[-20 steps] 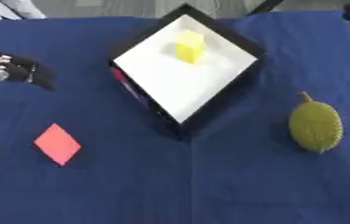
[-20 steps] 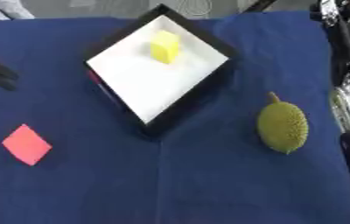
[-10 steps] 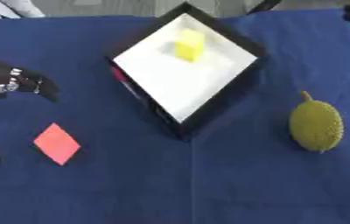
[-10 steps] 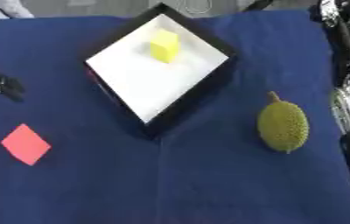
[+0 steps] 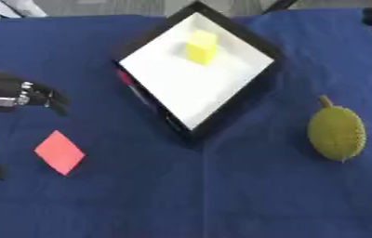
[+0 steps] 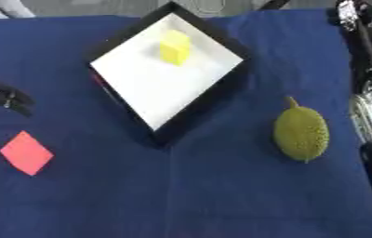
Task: Pick up objects on the table and place them in the box.
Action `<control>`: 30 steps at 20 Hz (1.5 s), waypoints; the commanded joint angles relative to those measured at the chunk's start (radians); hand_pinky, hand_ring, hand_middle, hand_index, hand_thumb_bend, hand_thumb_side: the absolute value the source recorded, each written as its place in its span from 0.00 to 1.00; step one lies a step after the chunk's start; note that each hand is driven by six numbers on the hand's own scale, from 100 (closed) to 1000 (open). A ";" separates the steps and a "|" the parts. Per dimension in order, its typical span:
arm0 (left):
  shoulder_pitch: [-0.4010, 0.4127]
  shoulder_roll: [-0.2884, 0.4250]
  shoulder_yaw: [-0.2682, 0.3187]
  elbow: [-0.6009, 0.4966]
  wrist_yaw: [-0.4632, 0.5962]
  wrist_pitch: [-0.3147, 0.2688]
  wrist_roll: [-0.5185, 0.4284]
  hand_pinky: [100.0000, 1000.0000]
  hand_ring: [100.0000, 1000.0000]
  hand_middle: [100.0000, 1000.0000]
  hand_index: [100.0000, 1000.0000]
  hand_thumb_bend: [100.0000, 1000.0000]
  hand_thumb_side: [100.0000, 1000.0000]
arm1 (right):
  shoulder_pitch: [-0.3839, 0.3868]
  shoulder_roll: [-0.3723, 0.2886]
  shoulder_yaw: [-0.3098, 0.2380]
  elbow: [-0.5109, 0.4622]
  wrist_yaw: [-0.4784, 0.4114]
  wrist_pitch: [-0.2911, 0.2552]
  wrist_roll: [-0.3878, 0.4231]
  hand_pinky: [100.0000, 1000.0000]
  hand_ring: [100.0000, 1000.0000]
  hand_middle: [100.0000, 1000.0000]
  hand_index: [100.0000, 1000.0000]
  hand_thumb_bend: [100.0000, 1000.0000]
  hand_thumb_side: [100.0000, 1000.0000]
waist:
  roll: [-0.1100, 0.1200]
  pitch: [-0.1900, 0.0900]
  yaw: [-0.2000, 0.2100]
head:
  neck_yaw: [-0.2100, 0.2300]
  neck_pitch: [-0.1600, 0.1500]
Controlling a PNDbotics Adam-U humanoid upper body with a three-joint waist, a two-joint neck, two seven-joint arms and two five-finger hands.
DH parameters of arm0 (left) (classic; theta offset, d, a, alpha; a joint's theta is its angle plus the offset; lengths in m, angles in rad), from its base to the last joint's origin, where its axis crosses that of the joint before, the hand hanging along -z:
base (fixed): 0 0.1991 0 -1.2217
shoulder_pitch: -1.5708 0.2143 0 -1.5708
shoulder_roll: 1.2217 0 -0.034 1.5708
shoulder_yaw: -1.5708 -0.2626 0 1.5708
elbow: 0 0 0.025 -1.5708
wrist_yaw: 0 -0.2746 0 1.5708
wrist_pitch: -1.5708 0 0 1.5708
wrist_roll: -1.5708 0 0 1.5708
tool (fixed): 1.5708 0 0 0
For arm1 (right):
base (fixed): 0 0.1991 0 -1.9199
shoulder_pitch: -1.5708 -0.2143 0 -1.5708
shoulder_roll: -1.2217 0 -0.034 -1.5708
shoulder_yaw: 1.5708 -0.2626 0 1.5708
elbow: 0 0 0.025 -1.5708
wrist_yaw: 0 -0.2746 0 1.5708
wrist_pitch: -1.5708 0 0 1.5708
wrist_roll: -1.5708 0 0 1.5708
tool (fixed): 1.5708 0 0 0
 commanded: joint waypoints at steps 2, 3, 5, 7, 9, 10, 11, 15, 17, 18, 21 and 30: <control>-0.012 0.025 -0.006 -0.016 0.015 -0.095 -0.093 0.84 0.88 0.91 0.88 0.87 0.02 | -0.012 -0.013 -0.004 -0.011 0.008 -0.003 0.005 0.99 0.82 0.70 0.84 0.00 0.75 | 0.001 -0.002 -0.001 | 0.006 -0.016; -0.012 0.023 -0.008 -0.016 0.011 -0.096 -0.094 0.84 0.88 0.91 0.88 0.87 0.01 | -0.012 -0.012 -0.004 -0.010 0.008 -0.003 0.005 0.99 0.82 0.70 0.84 0.00 0.75 | 0.001 -0.002 -0.001 | 0.005 -0.017; -0.016 0.017 -0.009 -0.012 -0.004 -0.097 -0.091 0.84 0.88 0.91 0.88 0.88 0.00 | -0.011 -0.011 -0.004 -0.010 0.008 -0.003 0.005 0.99 0.82 0.70 0.84 0.00 0.75 | -0.001 -0.002 -0.001 | 0.006 -0.017; -0.021 0.008 -0.009 -0.004 -0.027 -0.097 -0.083 0.84 0.88 0.91 0.89 0.89 0.00 | -0.010 -0.010 -0.005 -0.010 0.009 -0.003 0.005 0.99 0.82 0.70 0.84 0.00 0.75 | -0.002 -0.001 -0.001 | 0.007 -0.017; -0.024 0.000 -0.010 0.008 -0.043 -0.099 -0.073 0.84 0.87 0.91 0.89 0.89 0.01 | -0.010 -0.009 -0.005 -0.009 0.009 -0.003 0.006 0.99 0.82 0.70 0.84 0.00 0.75 | -0.002 0.001 -0.001 | 0.009 -0.014; -0.025 -0.002 -0.012 0.013 -0.048 -0.100 -0.068 0.83 0.87 0.90 0.89 0.89 0.02 | -0.010 -0.009 -0.005 -0.010 0.010 -0.003 0.006 0.99 0.83 0.70 0.84 0.00 0.75 | -0.002 0.002 -0.001 | 0.009 -0.012; -0.025 -0.004 -0.013 0.016 -0.052 -0.101 -0.064 0.83 0.87 0.90 0.89 0.89 0.02 | -0.010 -0.009 -0.005 -0.009 0.010 -0.002 0.006 0.99 0.83 0.70 0.84 0.00 0.75 | -0.002 0.002 -0.001 | 0.009 -0.011; -0.024 -0.005 -0.014 0.021 -0.068 -0.102 -0.049 0.83 0.86 0.90 0.89 0.90 0.02 | -0.009 -0.008 -0.004 -0.008 0.012 -0.001 0.006 0.99 0.83 0.70 0.84 0.00 0.75 | -0.001 0.004 -0.001 | 0.008 -0.012; -0.023 -0.006 -0.014 0.022 -0.074 -0.103 -0.043 0.83 0.86 0.90 0.89 0.90 0.02 | -0.009 -0.007 -0.004 -0.007 0.013 -0.001 0.007 0.99 0.83 0.71 0.84 0.00 0.75 | -0.001 0.004 0.000 | 0.008 -0.014; -0.023 -0.007 -0.015 0.023 -0.075 -0.103 -0.042 0.83 0.86 0.90 0.89 0.90 0.02 | -0.010 -0.007 -0.004 -0.007 0.013 -0.001 0.007 0.99 0.83 0.71 0.84 0.00 0.75 | -0.001 0.004 0.000 | 0.008 -0.015; -0.022 -0.009 -0.018 0.028 -0.072 -0.107 -0.045 0.83 0.86 0.90 0.89 0.90 0.02 | -0.013 -0.007 -0.004 -0.007 0.011 -0.001 0.008 0.99 0.83 0.71 0.84 0.00 0.75 | 0.000 0.003 -0.001 | 0.005 -0.017; -0.025 -0.019 -0.024 0.045 -0.070 -0.122 -0.055 0.83 0.86 0.91 0.89 0.92 0.01 | -0.014 -0.006 -0.001 -0.006 0.009 -0.001 0.013 0.99 0.83 0.71 0.83 0.00 0.75 | 0.000 0.003 -0.003 | 0.003 -0.024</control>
